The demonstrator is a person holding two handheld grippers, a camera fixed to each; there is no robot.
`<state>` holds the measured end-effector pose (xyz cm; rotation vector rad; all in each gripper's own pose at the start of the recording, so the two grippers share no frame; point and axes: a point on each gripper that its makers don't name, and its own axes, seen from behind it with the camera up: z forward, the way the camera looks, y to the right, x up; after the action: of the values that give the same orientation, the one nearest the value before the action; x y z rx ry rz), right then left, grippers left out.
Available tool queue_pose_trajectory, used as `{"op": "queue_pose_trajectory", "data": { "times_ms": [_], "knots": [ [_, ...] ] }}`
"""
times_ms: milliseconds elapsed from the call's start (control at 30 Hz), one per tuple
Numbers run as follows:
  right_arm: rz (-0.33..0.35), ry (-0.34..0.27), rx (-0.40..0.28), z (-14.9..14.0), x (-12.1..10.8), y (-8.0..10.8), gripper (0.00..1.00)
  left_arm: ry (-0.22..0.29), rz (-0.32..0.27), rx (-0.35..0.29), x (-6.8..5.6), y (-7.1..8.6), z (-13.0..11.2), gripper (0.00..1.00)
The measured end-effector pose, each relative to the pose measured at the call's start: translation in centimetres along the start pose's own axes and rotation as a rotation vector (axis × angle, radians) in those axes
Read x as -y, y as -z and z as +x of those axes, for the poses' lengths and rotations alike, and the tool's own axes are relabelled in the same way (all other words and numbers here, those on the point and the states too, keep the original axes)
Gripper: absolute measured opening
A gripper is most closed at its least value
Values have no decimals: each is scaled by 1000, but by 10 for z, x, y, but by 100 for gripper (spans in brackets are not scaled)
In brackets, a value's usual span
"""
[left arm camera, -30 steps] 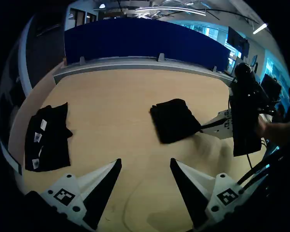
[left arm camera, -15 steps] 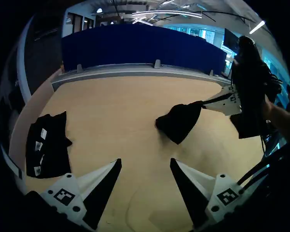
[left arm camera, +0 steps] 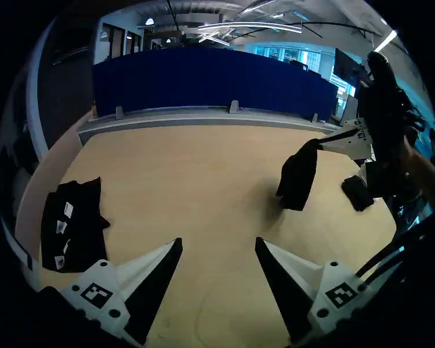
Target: Fold towel
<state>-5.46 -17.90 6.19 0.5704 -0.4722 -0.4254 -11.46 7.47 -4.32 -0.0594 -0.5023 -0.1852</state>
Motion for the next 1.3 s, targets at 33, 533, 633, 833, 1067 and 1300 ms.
{"op": "queue_pose_trajectory", "data": {
  "times_ms": [33, 533, 633, 833, 1067, 1300],
  "knots": [
    [-5, -1, 0, -1, -4, 3, 4, 0, -1, 0, -1, 0, 1, 93],
    [-82, -47, -4, -23, -76, 48, 4, -5, 2, 2, -8, -2, 7, 93],
    [-102, -52, 0, -30, -95, 58, 4, -3, 4, 4, -10, -2, 8, 93],
    [-149, -62, 17, -47, -134, 78, 4, 3, 4, 7, -13, -4, 12, 93],
    [-198, -80, 45, -76, -178, 100, 4, -5, 10, 11, -16, -6, 15, 93],
    [-235, -87, 94, -113, -214, 120, 4, -9, 15, 16, -19, -9, 18, 93]
  ]
}}
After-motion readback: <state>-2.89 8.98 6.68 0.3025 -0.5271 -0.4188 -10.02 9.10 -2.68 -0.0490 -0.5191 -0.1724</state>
